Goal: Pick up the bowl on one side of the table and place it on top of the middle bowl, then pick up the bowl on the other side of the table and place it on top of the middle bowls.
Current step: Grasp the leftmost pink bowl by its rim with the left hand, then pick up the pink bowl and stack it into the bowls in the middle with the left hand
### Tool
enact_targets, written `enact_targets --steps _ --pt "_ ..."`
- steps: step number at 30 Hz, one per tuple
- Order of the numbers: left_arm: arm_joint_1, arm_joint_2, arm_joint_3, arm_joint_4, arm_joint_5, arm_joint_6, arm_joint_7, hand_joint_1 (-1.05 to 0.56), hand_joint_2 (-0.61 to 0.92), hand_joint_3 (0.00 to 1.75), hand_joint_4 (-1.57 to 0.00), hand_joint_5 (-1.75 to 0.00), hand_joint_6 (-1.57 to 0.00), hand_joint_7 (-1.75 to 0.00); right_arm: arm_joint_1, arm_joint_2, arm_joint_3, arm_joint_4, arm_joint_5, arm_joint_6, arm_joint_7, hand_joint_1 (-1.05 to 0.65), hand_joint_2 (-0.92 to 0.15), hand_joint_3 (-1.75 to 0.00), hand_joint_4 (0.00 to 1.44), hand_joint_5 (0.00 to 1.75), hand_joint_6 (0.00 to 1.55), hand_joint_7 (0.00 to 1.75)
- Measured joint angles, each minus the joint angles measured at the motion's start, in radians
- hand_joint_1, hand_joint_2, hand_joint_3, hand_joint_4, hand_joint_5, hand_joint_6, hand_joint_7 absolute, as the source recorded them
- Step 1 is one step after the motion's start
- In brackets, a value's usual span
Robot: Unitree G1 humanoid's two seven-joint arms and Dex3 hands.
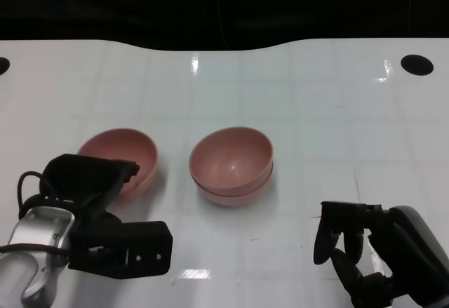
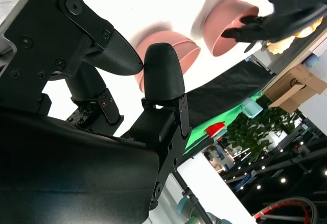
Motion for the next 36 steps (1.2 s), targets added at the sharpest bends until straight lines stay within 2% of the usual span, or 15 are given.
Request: enact_targets --steps 1,2,4,6,7,8,9,11,16,21,26,28,36 --pt "-0.015 -0.003 -0.006 0.042 -0.007 -0.021 0.032 -0.33 0.92 0.02 -0.73 -0.78 -0.74 -0.02 0.000 0.000 0.002 0.000 -0.001 0.000 0.000 -0.10 -0.11 -1.70 0.95 1.75 0.83 1.56" --pt "-0.028 -0.005 -0.009 0.083 -0.015 -0.045 0.071 -0.29 0.92 0.02 -0.76 -1.04 -0.89 -0.07 0.000 0.000 0.004 0.000 -0.002 0.000 0.000 -0.10 -0.11 -1.69 0.95 1.75 0.82 1.56" --pt "-0.047 -0.006 -0.015 0.151 -0.036 -0.093 0.143 -0.26 0.92 0.02 -0.83 -1.27 -1.09 -0.14 0.000 0.001 0.005 0.000 -0.003 0.000 0.001 -0.09 -0.10 -1.69 0.95 1.75 0.82 1.55" --pt "-0.062 -0.006 -0.024 0.204 -0.046 -0.136 0.207 -0.25 0.92 0.02 -0.84 -1.53 -1.21 -0.21 0.001 0.001 0.005 -0.001 -0.003 -0.001 0.000 -0.09 -0.10 -1.69 0.95 1.75 0.82 1.55" --pt "-0.069 -0.006 -0.029 0.226 -0.049 -0.155 0.233 -0.24 0.92 0.04 -0.88 -1.64 -1.20 -0.38 0.001 0.001 0.005 -0.001 -0.003 -0.001 0.000 -0.09 -0.10 -1.69 0.95 1.75 0.82 1.54" --pt "-0.076 -0.006 -0.035 0.244 -0.051 -0.169 0.256 -0.23 0.88 0.23 -0.93 -1.70 -0.94 -1.11 0.001 0.001 0.005 -0.001 -0.003 -0.001 0.000 -0.09 -0.10 -1.70 0.95 1.75 0.82 1.54" --pt "-0.085 -0.006 -0.038 0.258 -0.055 -0.182 0.275 -0.23 0.86 0.30 -0.95 -1.72 -0.82 -1.42 0.001 0.000 0.005 -0.001 -0.003 -0.001 0.000 -0.10 -0.10 -1.70 0.95 1.75 0.82 1.54" --pt "-0.098 -0.004 -0.042 0.268 -0.069 -0.195 0.294 -0.21 0.79 0.50 -0.96 -1.74 -0.71 -1.68 0.001 0.000 0.005 -0.001 -0.003 -0.001 0.000 -0.10 -0.10 -1.70 0.95 1.75 0.82 1.53" --pt "-0.113 0.001 -0.043 0.253 -0.110 -0.217 0.287 -0.22 0.72 0.71 -0.92 -1.75 -0.65 -1.74 0.001 0.000 0.004 -0.001 -0.003 -0.001 0.001 -0.10 -0.10 -1.70 0.95 1.75 0.83 1.53" --pt "-0.129 0.030 -0.031 0.164 -0.161 -0.204 0.178 -0.21 0.67 0.80 -0.89 -1.75 -0.67 -1.75 0.002 0.000 0.004 -0.001 -0.003 -0.002 0.001 -0.10 -0.10 -1.71 0.95 1.75 0.83 1.52" --pt "-0.131 0.051 -0.008 0.051 -0.201 -0.137 0.008 -0.22 0.65 0.78 -0.87 -1.75 -0.66 -1.75 0.002 0.000 0.004 -0.004 -0.003 -0.002 0.000 -0.10 -0.10 -1.71 0.95 1.75 0.83 1.52" --pt "-0.129 0.061 -0.007 -0.001 -0.202 -0.112 -0.044 -0.22 0.68 0.66 -0.85 -1.75 -0.64 -1.75 0.002 0.000 0.004 -0.004 -0.003 -0.002 0.000 -0.10 -0.10 -1.71 0.95 1.75 0.83 1.52" --pt "-0.130 0.103 0.018 -0.164 -0.201 -0.087 -0.138 -0.21 0.76 0.47 -0.82 -1.75 -0.62 -1.74 0.002 0.000 0.003 -0.005 -0.004 -0.004 0.000 -0.11 -0.11 -1.70 0.95 1.75 0.83 1.51"
